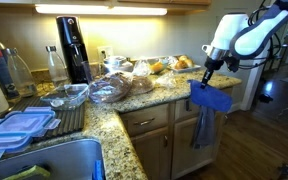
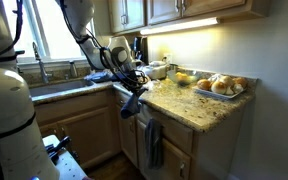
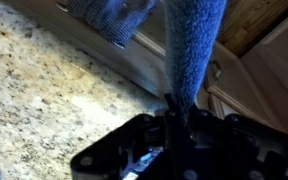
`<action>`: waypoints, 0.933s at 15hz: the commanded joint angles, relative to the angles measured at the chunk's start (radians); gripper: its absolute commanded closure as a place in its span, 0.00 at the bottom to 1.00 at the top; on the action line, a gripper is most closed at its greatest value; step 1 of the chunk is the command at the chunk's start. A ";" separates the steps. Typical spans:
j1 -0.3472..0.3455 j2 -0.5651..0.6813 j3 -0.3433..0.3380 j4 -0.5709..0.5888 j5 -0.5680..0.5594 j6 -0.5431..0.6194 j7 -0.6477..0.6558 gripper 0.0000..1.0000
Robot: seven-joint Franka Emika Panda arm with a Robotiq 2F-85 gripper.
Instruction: Remove the blue cloth from the countertop and hang it on the drawer
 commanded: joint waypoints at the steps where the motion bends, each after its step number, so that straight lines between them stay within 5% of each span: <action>1: 0.036 -0.093 0.010 -0.116 0.013 0.070 0.017 0.93; 10: 0.095 -0.093 0.056 -0.262 0.112 0.132 -0.010 0.93; 14: 0.072 -0.048 0.041 -0.271 -0.069 0.182 0.096 0.93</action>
